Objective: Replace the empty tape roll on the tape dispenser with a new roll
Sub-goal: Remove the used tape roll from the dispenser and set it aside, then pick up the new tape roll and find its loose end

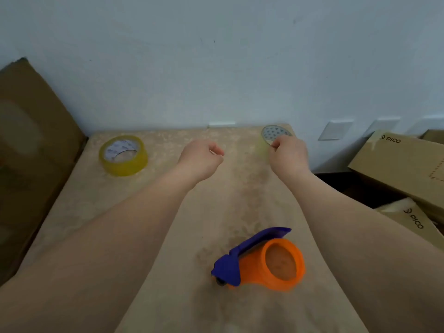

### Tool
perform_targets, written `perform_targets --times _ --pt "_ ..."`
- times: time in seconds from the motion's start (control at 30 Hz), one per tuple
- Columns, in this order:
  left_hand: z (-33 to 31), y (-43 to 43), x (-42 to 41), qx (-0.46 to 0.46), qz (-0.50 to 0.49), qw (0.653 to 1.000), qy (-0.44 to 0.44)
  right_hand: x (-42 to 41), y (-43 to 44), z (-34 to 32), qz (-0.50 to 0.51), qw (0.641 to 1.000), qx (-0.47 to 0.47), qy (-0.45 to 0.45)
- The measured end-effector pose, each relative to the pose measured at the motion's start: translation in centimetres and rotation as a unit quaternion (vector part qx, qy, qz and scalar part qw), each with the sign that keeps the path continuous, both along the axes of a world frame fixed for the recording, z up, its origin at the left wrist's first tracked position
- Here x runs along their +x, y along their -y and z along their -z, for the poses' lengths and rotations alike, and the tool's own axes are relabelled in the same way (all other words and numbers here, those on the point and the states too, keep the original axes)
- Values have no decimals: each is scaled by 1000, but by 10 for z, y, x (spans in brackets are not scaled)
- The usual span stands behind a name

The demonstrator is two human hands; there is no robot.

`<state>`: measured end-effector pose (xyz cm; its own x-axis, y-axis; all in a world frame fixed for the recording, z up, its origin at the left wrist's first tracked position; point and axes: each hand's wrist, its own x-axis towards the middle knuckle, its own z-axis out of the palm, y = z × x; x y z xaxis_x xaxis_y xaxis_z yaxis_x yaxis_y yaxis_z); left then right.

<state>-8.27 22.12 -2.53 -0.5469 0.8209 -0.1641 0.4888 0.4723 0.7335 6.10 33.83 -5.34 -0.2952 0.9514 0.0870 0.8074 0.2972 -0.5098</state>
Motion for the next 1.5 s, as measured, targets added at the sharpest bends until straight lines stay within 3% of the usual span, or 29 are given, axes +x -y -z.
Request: perform_targets --times 0.23,0.43,0.53,0.7,0.83,0.97,1.13,1.37,1.5 --pt "25 -27 -13 -5 -5 1000 27 -12 -38 14 15 1000 -1 13" --pt "35 -34 -18 -3 -10 999 49 -15 -37 14 -45 994 -77 69" --pt "33 -28 -21 3 -16 999 43 -20 -24 6 -44 998 -8 39" --pt "23 -5 -45 -4 -63 995 -78 -64 5 -14 -86 996 -5 -29" --pt "27 20 -89 -54 -133 978 -154 -98 38 -18 -196 980 26 26" --pt "40 48 -124 -105 -155 947 -260 -121 62 -8 -262 964 -7 47" --pt "49 68 -132 -194 -153 942 -227 -130 75 2 -286 955 -30 73" --pt "55 76 -144 -220 -102 934 -262 -133 82 3 -314 941 -15 124" --pt "60 87 -147 -193 -79 953 -222 -137 91 7 -324 937 -27 127"
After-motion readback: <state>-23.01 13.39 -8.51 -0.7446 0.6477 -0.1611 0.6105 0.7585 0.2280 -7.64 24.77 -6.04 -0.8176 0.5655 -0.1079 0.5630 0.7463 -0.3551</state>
